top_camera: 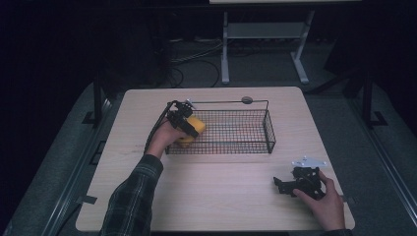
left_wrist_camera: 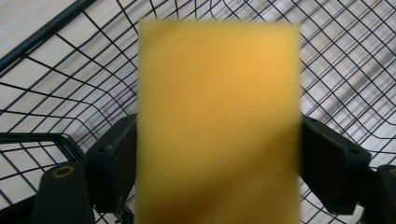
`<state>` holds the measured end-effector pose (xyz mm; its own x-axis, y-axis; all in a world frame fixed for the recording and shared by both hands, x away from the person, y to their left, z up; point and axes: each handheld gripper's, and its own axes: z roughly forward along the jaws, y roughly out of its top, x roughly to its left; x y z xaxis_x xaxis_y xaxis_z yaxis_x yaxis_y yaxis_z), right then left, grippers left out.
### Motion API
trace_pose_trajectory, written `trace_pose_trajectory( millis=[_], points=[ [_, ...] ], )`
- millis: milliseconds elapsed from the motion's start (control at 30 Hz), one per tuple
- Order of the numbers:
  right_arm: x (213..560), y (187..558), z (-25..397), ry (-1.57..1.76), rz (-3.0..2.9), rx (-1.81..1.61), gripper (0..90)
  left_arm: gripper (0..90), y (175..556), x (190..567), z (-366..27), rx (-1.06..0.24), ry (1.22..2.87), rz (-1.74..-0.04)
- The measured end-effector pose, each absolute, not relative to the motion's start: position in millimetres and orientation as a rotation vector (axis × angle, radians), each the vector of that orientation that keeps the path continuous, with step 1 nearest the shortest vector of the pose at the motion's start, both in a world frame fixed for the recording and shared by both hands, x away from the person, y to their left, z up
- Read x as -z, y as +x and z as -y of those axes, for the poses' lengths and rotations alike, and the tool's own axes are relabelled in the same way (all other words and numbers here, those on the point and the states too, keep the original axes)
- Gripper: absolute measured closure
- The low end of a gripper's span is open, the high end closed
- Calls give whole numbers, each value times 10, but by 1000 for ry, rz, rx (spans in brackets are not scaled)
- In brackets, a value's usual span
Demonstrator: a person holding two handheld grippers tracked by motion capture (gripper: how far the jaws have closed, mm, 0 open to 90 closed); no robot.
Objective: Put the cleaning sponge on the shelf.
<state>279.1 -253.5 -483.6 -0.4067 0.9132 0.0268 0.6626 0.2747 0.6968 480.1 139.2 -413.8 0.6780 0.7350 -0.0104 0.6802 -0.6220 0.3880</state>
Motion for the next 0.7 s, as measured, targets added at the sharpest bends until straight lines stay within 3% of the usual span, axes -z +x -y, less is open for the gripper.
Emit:
trace_pose_trajectory(
  millis=[700],
  points=[
    [4836,2791,2535,1426,-2171,-904,0,171,4641,3815,-1505,-263,2444,-1059]
  ],
)
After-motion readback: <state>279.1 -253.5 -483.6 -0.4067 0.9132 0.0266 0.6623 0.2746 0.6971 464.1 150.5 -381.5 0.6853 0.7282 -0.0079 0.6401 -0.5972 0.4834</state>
